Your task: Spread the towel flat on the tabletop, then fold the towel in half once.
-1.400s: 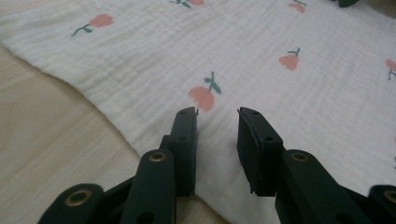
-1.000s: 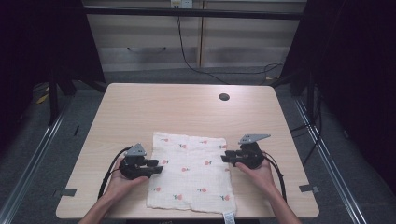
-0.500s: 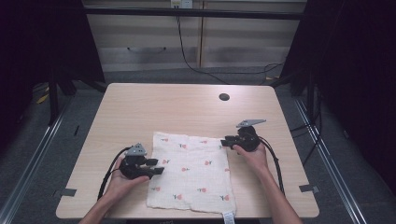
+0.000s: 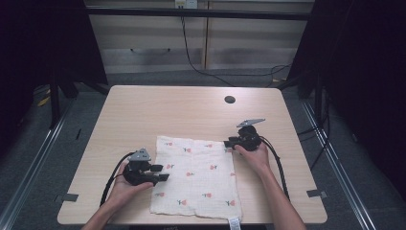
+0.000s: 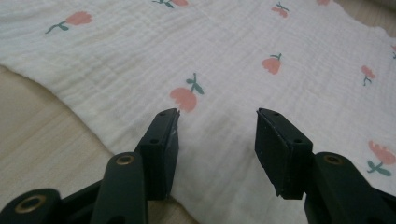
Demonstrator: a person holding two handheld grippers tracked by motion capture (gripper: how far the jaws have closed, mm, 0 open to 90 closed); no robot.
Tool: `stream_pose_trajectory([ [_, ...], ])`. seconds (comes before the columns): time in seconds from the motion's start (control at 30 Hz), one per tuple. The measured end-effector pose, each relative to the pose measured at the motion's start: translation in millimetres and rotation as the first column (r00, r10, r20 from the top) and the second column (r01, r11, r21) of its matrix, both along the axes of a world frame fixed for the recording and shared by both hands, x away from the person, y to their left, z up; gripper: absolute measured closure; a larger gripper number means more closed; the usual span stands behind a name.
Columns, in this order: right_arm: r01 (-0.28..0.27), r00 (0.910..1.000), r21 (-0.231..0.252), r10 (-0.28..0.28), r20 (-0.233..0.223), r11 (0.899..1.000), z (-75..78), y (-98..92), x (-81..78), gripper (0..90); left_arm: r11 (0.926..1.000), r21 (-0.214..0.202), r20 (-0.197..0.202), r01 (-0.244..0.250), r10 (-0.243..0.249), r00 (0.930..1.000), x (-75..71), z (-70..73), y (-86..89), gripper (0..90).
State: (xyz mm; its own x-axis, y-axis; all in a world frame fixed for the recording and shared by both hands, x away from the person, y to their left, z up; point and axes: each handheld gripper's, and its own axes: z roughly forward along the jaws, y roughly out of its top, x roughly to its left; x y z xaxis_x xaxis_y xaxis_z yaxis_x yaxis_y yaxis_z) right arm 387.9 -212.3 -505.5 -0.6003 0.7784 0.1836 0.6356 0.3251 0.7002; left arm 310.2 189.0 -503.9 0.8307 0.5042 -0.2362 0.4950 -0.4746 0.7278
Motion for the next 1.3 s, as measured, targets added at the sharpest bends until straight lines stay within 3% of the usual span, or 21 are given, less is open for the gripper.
stream_pose_trajectory([
  [0.1, -0.005, 1.0, -0.008, 0.005, 0.002, 1.0, 0.1, 1.4, -1.0, 74.3, 1.0, 0.002, 0.0, 0.003, -0.003, 1.0, -0.2, 0.1, -0.3, 48.3],
  [0.17, -0.008, 0.9999, -0.017, 0.008, 0.006, 1.0, -0.2, 2.3, -1.3, 82.7, 1.0, 0.003, 0.002, 0.003, -0.003, 1.0, -0.3, 0.1, -0.4, 48.3],
  [0.23, -0.003, 1.0, 0.009, 0.003, -0.002, 1.0, -1.4, 2.0, -0.7, 86.0, 1.0, 0.001, -0.002, 0.003, -0.003, 1.0, -0.3, 0.1, -0.3, 48.0],
  [0.4, 0.001, 1.0, 0.02, -0.001, 0.002, 1.0, 0.7, 0.9, -0.5, 86.4, 1.0, -0.005, -0.007, -0.001, 0.001, 1.0, 0.5, 0.4, 1.1, 47.3],
  [0.5, 0.011, 0.9999, 0.057, -0.011, 0.009, 0.998, 4.2, -2.1, -0.3, 86.5, 1.0, -0.008, -0.015, -0.003, 0.003, 0.9999, 1.0, 0.7, 2.3, 46.0],
  [0.8, 0.002, 0.9997, 0.062, -0.004, 0.024, 0.998, 11.5, 0.1, 1.8, 86.5, 0.9998, -0.019, -0.035, 0.008, -0.008, 0.9994, 4.4, 3.4, 3.9, 41.1],
  [1.0, -0.003, 0.9994, 0.069, 0.0, 0.035, 0.998, 11.9, 1.7, 4.8, 86.5, 0.9988, -0.046, -0.039, -0.019, 0.017, 0.9991, 12.8, 9.1, 10.2, 37.0],
  [1.07, -0.003, 0.9993, 0.073, 0.0, 0.037, 0.997, 11.9, 2.0, 6.5, 86.5, 0.9964, -0.075, -0.027, -0.04, 0.038, 0.9989, 17.2, 14.0, 15.6, 36.6],
  [1.17, 0.002, 0.9994, 0.075, -0.005, 0.035, 0.997, 12.4, 2.8, 6.8, 86.5, 0.9955, -0.078, -0.026, -0.054, 0.052, 0.9983, 20.9, 18.9, 18.0, 34.2],
  [1.27, -0.012, 0.9992, 0.072, 0.009, 0.038, 0.997, 12.6, 6.1, 5.3, 86.5, 0.9904, -0.113, -0.011, -0.08, 0.079, 0.9968, 25.8, 24.5, 21.7, 33.9],
  [1.3, -0.015, 0.9993, 0.068, 0.013, 0.034, 0.998, 13.4, 7.3, 4.6, 86.4, 0.9915, -0.105, -0.017, -0.078, 0.077, 0.9969, 28.8, 26.1, 22.8, 33.6],
])
